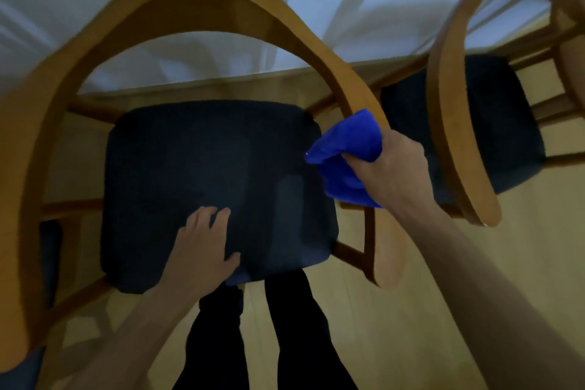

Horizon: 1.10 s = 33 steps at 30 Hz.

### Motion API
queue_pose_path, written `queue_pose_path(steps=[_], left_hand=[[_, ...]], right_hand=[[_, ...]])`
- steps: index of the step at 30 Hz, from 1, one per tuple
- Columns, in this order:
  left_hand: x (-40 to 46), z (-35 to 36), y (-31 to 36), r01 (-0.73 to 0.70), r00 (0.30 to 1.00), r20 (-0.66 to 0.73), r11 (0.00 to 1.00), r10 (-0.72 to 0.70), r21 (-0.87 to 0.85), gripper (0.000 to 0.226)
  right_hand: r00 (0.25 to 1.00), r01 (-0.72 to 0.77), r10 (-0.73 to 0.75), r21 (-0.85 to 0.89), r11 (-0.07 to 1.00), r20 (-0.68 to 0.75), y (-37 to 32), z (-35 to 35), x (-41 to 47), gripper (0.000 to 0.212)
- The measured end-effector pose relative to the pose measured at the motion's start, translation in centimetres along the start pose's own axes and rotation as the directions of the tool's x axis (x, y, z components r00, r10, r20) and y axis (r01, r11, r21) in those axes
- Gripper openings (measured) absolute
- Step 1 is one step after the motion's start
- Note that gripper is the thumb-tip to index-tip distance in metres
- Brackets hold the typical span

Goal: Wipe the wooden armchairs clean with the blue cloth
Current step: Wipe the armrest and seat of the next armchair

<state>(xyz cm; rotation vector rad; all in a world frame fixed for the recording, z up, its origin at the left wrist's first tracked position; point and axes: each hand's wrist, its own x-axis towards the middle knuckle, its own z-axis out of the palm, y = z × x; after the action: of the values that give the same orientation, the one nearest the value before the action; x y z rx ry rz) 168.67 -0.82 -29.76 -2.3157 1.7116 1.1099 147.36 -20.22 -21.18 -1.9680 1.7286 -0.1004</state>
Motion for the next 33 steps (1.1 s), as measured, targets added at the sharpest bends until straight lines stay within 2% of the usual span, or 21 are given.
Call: queue_pose_path(steps=[4, 10, 14, 18, 23, 26, 28, 30, 33], left_hand=[[0.6, 0.1, -0.1, 0.036, 0.999, -0.027, 0.999, -0.037, -0.025, 0.078], [1.4, -0.7, -1.0, 0.126, 0.989, -0.07, 0.991, -0.13, -0.053, 0.08], [2.4, -1.6, -1.3, 0.189, 0.979, -0.067, 0.979, -0.194, -0.07, 0.081], [3.2, -2.4, -0.5, 0.209, 0.971, -0.093, 0.97, -0.221, -0.123, 0.078], [4.1, -2.5, 0.8, 0.196, 0.96, -0.161, 0.959, -0.23, -0.203, 0.075], [4.4, -2.1, 1.0, 0.195, 0.953, -0.187, 0.953, -0.24, -0.233, 0.074], [4.3, -1.7, 0.9, 0.2, 0.95, -0.185, 0.948, -0.25, -0.249, 0.074], [4.1, -1.4, 0.6, 0.208, 0.95, -0.175, 0.942, -0.259, -0.263, 0.074], [3.3, -0.8, 0.0, 0.225, 0.951, -0.154, 0.94, -0.269, -0.255, 0.073]], right_hand=[[0.999, 0.044, -0.044, -0.008, 0.999, 0.028, -0.8, 1.5, 2.0, 0.015], [0.958, 0.285, -0.281, 0.085, 0.955, -0.066, -3.4, 1.3, 7.0, 0.02], [0.93, 0.334, -0.279, 0.232, 0.914, -0.239, -5.6, -1.8, 12.6, 0.012], [0.872, 0.447, -0.296, 0.387, 0.806, -0.39, -7.5, -5.0, 16.1, 0.01], [0.818, 0.566, -0.499, 0.253, 0.784, -0.286, -9.4, -3.7, 17.6, 0.013], [0.819, 0.571, -0.523, 0.246, 0.783, -0.236, -10.0, -0.7, 18.0, 0.018], [0.827, 0.56, -0.526, 0.205, 0.803, -0.197, -10.6, 1.3, 18.2, 0.032], [0.816, 0.568, -0.539, 0.12, 0.814, -0.21, -10.9, 2.8, 18.3, 0.045], [0.781, 0.57, -0.553, -0.03, 0.821, -0.292, -10.8, 4.6, 17.3, 0.048]])
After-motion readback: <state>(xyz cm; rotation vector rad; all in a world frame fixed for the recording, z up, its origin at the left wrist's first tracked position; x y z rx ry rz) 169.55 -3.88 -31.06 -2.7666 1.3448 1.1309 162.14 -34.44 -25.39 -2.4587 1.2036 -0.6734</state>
